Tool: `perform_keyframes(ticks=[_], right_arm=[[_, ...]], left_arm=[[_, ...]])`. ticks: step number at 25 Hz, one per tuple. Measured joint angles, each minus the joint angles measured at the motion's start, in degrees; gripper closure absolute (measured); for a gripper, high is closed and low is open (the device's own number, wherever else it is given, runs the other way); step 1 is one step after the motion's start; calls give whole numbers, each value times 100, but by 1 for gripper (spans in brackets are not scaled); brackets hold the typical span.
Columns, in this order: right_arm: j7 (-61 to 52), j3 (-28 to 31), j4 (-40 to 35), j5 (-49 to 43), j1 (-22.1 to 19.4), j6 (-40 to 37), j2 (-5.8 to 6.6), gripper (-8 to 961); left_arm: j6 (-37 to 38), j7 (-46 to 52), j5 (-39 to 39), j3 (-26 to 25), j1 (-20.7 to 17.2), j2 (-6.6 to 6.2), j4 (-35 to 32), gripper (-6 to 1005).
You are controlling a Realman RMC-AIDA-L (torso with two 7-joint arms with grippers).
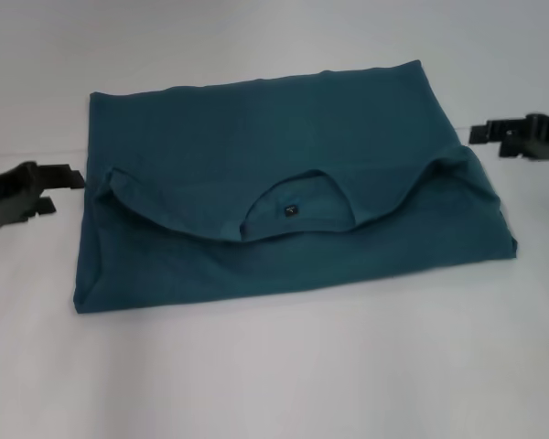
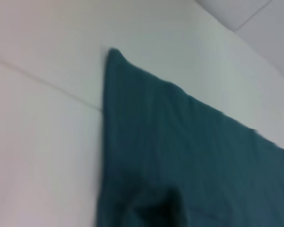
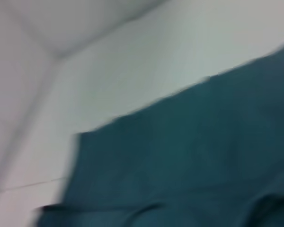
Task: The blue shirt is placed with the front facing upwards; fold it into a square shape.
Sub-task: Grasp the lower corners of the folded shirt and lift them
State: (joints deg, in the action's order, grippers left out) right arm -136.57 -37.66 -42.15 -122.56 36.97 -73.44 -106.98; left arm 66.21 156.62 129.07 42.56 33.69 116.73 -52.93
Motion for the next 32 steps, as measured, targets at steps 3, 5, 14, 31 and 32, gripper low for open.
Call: perform_keyframes(ticks=[3,5,14,31,32], right_arm=[[417,175,51,699,-363,-684,-46,217],[552,262,60,972,-573,-984,-95,124],[1139,486,336,1167,-888,-1703,-144,9],[1165,497,348,1137,-854,-1495,-143,15],[1165,497,349,1135,-865,-1486,-144,15]], left_arm=[[191,-160,-438,-132,-213,-1,132,378],[315,-302,-704,-261,-333,2,321,310],[432,-900,-1038,-345,-494,-57,1247,275],[9,-1026,-1019,-296,-490,-91,1693,276],[-11,-1087,-1010,-283,-471,-91,1710,276]])
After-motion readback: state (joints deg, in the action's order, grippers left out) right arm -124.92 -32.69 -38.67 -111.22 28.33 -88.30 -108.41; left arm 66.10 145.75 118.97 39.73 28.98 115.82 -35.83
